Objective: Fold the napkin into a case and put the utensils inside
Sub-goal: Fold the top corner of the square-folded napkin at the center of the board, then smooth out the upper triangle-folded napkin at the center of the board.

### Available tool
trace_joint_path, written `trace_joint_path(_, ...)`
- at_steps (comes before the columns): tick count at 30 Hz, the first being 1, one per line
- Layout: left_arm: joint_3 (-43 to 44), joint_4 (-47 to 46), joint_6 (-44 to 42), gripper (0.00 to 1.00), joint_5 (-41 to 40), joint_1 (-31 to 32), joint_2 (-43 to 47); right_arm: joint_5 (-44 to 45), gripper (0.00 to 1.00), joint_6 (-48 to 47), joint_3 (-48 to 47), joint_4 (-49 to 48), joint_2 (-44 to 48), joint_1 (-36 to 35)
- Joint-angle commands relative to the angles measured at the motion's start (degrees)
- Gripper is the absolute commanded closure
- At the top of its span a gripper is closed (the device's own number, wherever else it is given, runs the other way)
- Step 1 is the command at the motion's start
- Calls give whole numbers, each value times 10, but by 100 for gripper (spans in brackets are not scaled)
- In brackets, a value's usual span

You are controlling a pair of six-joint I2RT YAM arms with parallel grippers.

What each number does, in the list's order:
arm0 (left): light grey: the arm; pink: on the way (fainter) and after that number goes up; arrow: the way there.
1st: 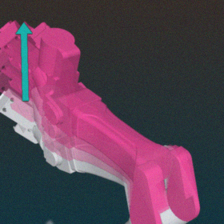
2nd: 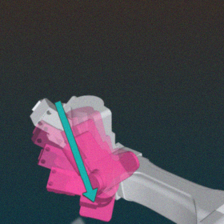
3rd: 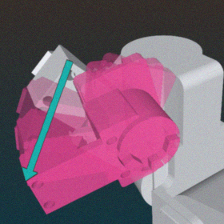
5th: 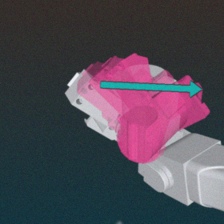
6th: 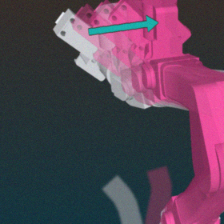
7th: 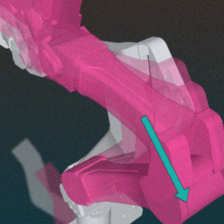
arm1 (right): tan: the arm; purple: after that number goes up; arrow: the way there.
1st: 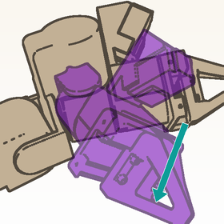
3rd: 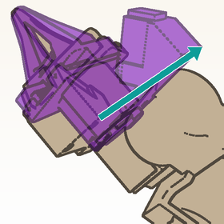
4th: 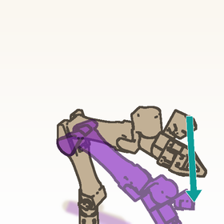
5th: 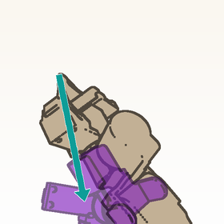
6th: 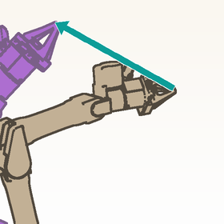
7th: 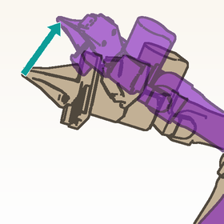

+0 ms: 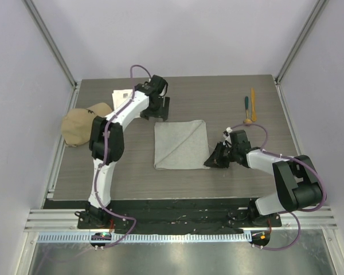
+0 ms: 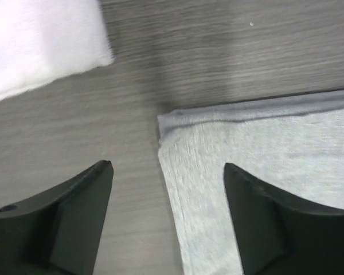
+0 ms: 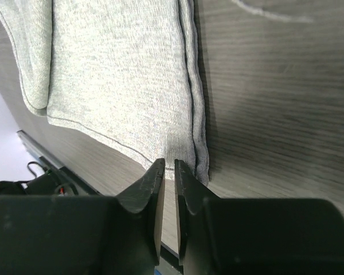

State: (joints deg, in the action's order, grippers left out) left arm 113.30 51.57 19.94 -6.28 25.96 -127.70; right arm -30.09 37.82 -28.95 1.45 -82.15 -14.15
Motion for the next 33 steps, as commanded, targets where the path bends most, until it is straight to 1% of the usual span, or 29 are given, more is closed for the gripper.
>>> trace_joint_path(1, 20, 13, 19, 16, -37, -3, 143, 38, 78, -61, -71, 92, 18, -2)
trace_joint_path(2, -17, 4, 21, 15, -24, -4, 186, 55, 72, -69, -83, 107, 24, -2)
trace_joint_path(3, -40, 1, 22, 16, -14, -4, 205, 60, 68, -81, -106, 119, 37, -2)
trace_joint_path(4, -98, -4, 28, 21, 6, -4, 228, 65, 65, -85, -118, 131, 40, -3)
trace_joint_path(5, -132, -24, 33, 26, 51, -4, 248, 68, 60, -86, -129, 132, 41, -2)
trace_joint_path(6, -170, -45, 41, 32, 88, -3, 287, 65, 57, -87, -153, 131, 32, -3)
trace_joint_path(7, -251, -66, 67, 50, 115, -2, 305, 60, 56, -85, -167, 129, 24, -2)
trace_joint_path(8, -291, -90, 77, 59, 170, 0, 321, 54, 56, -82, -182, 127, 14, -3)
trace_joint_path(9, -327, -147, 87, 65, 186, 3, 351, 47, 55, -80, -216, 123, -2, -3)
trace_joint_path(10, -391, -172, 98, 78, 194, 15, 362, 43, 55, -68, -228, 112, -30, -3)
trace_joint_path(12, -434, -229, 116, 87, 197, 28, 388, 11, 55, -56, -267, 74, -66, -3)
trace_joint_path(13, -464, -246, 120, 92, 195, 36, 393, 0, 54, -45, -283, 65, -104, -4)
trace_joint_path(15, -486, -269, 132, 96, 188, 43, 397, -13, 54, -42, -332, 49, -141, -5)
trace_joint_path(16, -500, -278, 135, 97, 185, 47, 395, -26, 54, -40, -350, 46, -180, -6)
trace_joint_path(18, -519, -306, 145, 98, 173, 51, 397, -39, 56, -35, -403, 50, -220, -8)
trace_joint_path(19, -539, -314, 148, 99, 173, 52, 398, -49, 61, -35, -417, 50, -236, -12)
trace_joint_path(20, -546, -321, 149, 99, 174, 52, 399, -49, 64, -30, -439, 49, -263, -13)
trace_joint_path(22, -560, -329, 151, 99, 173, 52, 397, -52, 71, -28, -455, 41, -286, -17)
trace_joint_path(25, -575, -335, 150, 100, 172, 52, 402, -57, 80, -23, -479, 39, -328, -16)
trace_joint_path(30, -593, -326, 149, 100, 155, 52, 399, -55, 84, -19, -496, 29, -364, -11)
trace_joint_path(33, -604, -326, 154, 100, 147, 52, 392, -52, 84, -19, -495, 24, -371, -4)
